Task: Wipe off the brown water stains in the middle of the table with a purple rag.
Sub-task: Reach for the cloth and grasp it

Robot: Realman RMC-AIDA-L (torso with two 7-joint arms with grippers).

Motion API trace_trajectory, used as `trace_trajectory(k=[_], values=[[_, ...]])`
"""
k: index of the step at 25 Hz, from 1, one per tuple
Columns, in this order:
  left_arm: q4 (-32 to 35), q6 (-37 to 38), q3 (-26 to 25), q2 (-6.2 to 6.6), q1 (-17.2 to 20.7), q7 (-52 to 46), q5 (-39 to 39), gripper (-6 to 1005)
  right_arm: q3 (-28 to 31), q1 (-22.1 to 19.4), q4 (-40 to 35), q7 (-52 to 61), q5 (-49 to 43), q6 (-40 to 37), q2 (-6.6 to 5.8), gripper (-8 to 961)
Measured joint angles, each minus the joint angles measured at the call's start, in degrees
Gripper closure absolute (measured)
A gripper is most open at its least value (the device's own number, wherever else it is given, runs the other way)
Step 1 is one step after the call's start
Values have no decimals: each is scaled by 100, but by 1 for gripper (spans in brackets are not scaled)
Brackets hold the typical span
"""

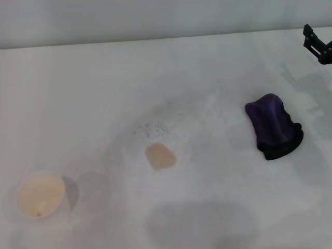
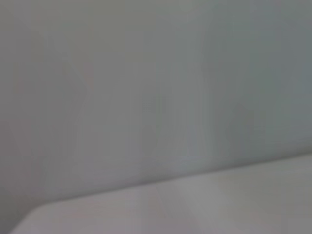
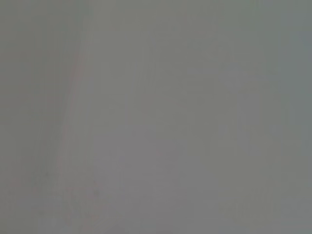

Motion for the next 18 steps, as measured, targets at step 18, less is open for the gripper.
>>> trace_trajectory(k=[18], values=[[907,-328,-31,150,-1144,-573,-777,123,-39,-498,-3897,8568,-4347,-1185,-350,116]])
